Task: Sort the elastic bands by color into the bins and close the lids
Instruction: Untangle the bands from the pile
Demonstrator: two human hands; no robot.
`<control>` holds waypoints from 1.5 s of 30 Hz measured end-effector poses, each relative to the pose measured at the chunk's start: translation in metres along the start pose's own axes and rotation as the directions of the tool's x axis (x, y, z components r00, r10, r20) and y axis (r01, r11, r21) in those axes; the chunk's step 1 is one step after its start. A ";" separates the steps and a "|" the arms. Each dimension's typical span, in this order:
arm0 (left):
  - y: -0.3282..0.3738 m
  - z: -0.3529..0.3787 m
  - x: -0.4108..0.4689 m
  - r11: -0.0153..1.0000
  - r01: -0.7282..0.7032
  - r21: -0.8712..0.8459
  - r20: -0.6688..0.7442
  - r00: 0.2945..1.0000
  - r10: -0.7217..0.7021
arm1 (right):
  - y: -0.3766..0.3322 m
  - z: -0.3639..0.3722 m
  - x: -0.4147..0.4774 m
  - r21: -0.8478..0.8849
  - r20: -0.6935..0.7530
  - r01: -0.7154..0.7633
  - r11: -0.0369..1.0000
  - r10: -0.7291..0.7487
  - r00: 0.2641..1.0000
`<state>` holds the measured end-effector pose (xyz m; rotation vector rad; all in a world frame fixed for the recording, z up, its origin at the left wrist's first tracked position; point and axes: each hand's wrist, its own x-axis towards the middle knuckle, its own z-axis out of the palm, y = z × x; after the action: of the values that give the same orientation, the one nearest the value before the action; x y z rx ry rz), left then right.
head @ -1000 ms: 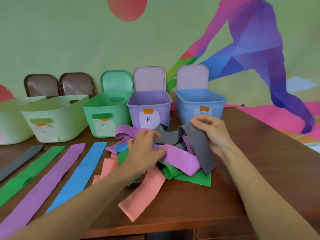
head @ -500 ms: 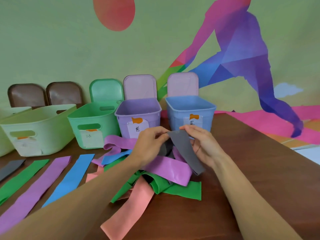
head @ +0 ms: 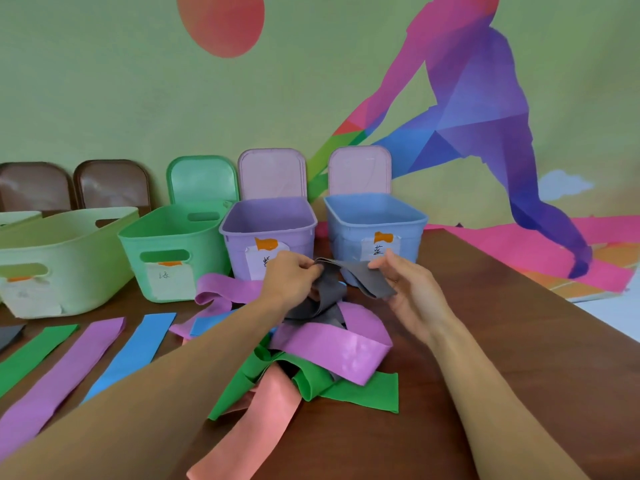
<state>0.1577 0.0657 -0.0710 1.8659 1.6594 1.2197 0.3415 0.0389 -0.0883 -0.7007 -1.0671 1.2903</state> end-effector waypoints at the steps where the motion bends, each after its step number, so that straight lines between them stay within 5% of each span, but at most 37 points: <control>1: 0.000 0.000 0.001 1.000 0.000 0.019 -0.005 1.000 0.000 | -0.001 -0.001 0.000 0.058 0.007 0.006 0.998 -0.007 1.000; 4: 0.000 0.002 0.001 0.999 0.001 0.049 -0.001 1.000 -0.001 | -0.002 -0.004 -0.002 0.208 0.085 0.030 0.978 -0.049 0.995; 10: 0.004 0.006 -0.005 0.985 0.067 -0.162 0.046 0.997 -0.060 | 0.000 -0.003 -0.003 0.264 0.121 0.116 0.957 -0.152 0.981; 16: 0.025 -0.006 -0.004 0.992 0.032 -0.121 0.098 0.995 -0.020 | -0.007 0.004 -0.002 -0.059 -0.165 0.235 0.970 -0.242 0.956; 20: 0.033 -0.013 -0.010 0.989 -0.011 -0.147 0.178 0.983 0.037 | -0.028 0.004 0.006 -0.421 -0.340 0.244 0.874 -0.401 0.851; 23: 0.033 -0.020 -0.017 0.984 -0.055 -0.167 0.321 0.941 0.107 | -0.044 0.006 0.014 -0.503 -0.366 0.287 0.815 -0.502 0.784; 26: 0.026 -0.025 -0.019 0.989 -0.148 0.018 0.407 0.904 0.128 | -0.060 0.011 0.013 -0.510 -0.401 0.275 0.815 -0.508 0.763; 31: 0.023 -0.032 -0.018 0.984 -0.158 0.078 0.198 0.970 0.140 | -0.074 0.017 0.010 -0.433 -0.514 0.284 0.855 -0.493 0.702; 37: 0.051 -0.063 -0.010 0.979 -0.204 -0.007 -0.023 0.979 0.204 | -0.083 0.033 0.013 -0.442 -0.464 0.278 0.853 -0.483 0.743; 45: 0.036 -0.127 -0.029 0.987 -0.149 0.058 0.015 0.989 0.148 | -0.067 0.086 0.017 -0.579 -0.311 0.257 0.774 -0.501 0.808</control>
<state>0.0821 -0.0043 0.0172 2.0606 1.5918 1.2277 0.2897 0.0307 0.0085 -1.0531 -1.0950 0.4252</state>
